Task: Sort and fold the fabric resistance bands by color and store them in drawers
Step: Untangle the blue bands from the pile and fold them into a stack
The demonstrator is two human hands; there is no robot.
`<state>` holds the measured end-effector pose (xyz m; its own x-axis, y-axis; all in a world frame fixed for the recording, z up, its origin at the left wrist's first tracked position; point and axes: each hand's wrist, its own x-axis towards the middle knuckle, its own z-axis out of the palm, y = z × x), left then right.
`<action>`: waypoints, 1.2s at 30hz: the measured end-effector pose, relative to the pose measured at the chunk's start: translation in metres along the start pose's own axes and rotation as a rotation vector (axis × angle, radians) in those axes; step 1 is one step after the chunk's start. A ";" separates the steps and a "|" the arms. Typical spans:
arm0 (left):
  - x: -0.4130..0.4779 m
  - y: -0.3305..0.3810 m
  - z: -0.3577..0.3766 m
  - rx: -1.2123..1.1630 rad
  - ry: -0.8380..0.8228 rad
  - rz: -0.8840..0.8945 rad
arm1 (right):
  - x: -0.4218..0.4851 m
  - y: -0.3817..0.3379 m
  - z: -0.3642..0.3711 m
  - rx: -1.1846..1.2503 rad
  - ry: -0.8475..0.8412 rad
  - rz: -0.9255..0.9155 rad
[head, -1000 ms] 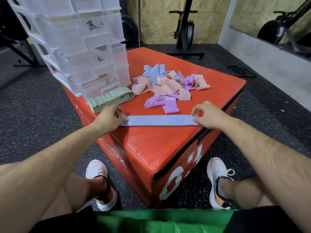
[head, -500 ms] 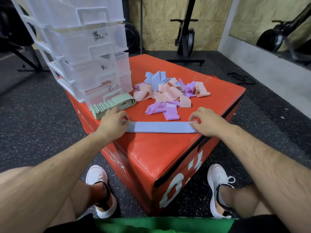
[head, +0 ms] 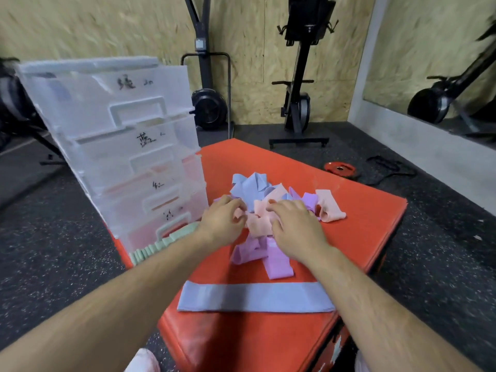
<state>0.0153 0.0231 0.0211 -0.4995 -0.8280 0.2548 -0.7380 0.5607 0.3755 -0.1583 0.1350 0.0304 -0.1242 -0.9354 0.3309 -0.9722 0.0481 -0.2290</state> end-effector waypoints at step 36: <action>0.197 0.080 -0.095 -0.314 0.285 0.088 | 0.044 0.036 -0.046 0.240 0.198 0.393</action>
<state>-0.0988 -0.0956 0.1859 -0.3768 -0.7682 0.5175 -0.5021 0.6389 0.5828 -0.2081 0.1117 0.0785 -0.5296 -0.7774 0.3394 -0.7742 0.2794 -0.5680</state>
